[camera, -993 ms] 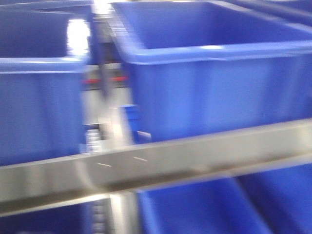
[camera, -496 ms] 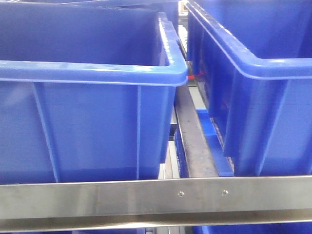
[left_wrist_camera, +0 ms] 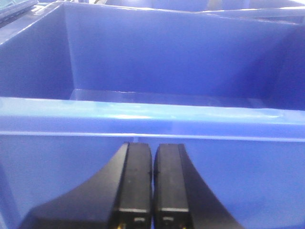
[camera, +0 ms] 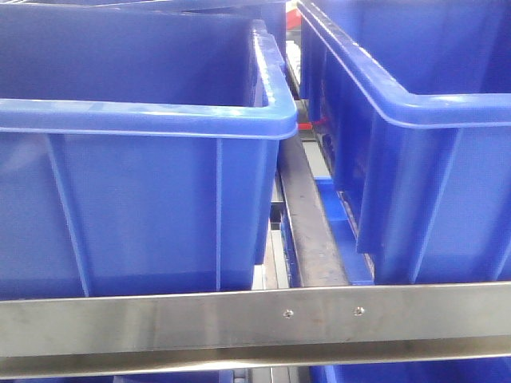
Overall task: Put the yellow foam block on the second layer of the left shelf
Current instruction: 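Stop the base facing the blue bins on the shelf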
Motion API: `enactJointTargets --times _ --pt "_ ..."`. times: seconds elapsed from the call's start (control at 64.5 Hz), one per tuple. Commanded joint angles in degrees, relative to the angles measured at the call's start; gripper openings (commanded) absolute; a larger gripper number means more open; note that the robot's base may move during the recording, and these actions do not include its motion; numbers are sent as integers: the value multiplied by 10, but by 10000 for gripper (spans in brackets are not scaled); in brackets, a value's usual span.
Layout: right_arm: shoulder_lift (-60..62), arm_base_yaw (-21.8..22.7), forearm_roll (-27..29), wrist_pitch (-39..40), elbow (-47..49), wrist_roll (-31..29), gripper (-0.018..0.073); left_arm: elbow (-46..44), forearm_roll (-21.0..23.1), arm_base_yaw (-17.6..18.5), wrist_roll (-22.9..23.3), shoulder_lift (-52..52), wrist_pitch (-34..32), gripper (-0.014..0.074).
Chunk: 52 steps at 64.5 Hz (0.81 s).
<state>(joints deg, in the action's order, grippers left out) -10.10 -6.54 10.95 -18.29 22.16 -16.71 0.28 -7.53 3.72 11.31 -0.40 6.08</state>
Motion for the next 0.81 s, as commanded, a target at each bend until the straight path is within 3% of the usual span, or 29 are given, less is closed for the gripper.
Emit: enactJointTargets --times 0.0,0.791 --pt "-11 4 4 51 17 0 308 16 4 -2 2 -8 -48 136" --pt "-14 4 4 43 19 0 308 16 4 -2 2 -8 -48 136"
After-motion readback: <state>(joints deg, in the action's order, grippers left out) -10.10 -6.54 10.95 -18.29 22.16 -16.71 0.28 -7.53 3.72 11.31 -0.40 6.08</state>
